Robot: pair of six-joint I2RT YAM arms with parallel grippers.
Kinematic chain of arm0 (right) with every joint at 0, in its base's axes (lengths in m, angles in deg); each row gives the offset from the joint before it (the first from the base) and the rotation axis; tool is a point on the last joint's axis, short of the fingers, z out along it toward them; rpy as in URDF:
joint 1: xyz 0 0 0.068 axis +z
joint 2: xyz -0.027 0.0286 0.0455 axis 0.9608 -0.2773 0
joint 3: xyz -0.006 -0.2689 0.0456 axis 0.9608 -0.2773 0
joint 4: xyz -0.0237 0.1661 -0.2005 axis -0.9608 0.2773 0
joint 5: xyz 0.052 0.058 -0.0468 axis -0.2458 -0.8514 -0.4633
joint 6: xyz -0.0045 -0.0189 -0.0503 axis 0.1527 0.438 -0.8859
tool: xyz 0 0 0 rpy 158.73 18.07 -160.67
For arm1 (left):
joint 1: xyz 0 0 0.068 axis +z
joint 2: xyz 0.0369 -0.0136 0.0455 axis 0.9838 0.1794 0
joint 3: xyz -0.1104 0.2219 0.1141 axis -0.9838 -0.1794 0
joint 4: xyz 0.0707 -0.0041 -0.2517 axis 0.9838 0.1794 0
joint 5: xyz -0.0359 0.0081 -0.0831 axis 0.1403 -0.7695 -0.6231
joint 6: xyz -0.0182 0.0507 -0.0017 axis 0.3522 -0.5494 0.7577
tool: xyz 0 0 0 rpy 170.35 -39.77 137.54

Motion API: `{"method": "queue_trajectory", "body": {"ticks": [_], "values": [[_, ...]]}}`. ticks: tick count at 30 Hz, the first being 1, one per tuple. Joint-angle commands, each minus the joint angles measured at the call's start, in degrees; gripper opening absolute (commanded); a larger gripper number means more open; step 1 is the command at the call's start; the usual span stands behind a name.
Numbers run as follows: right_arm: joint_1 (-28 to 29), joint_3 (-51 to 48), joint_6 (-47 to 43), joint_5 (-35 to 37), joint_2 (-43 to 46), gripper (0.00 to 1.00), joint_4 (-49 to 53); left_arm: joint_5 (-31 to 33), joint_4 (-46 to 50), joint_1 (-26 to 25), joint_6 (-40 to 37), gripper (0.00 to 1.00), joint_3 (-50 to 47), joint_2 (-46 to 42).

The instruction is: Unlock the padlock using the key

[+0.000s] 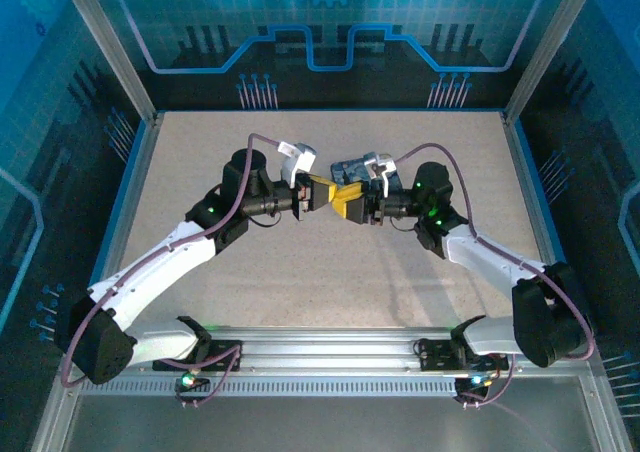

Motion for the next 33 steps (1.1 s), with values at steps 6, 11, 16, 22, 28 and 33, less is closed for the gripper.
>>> {"method": "queue_trajectory", "body": {"ticks": [6,11,16,22,28,33], "values": [[0.9,2.3,0.6,0.3,-1.2,0.28,-2.2,-1.7,-2.4,0.2,0.6,0.00,0.7,-0.3],[1.1,2.3,0.7,0.7,-1.4,0.25,-2.4,-1.7,-2.4,0.1,0.5,0.00,0.6,-0.3],[1.2,2.6,0.8,1.0,-1.2,0.25,-2.4,-1.8,-2.5,0.1,0.5,0.00,0.4,-0.1],[1.1,3.0,0.9,1.1,-1.2,0.22,-2.3,-1.8,-2.4,0.1,0.4,0.00,0.3,-0.1],[1.2,2.9,0.8,1.0,-1.4,0.17,-2.1,-1.7,-2.5,0.1,0.4,0.00,0.3,-0.1],[1.2,2.7,0.5,1.0,-1.3,0.12,-1.4,-1.4,-2.6,0.1,0.5,0.00,0.3,0.0]]}}
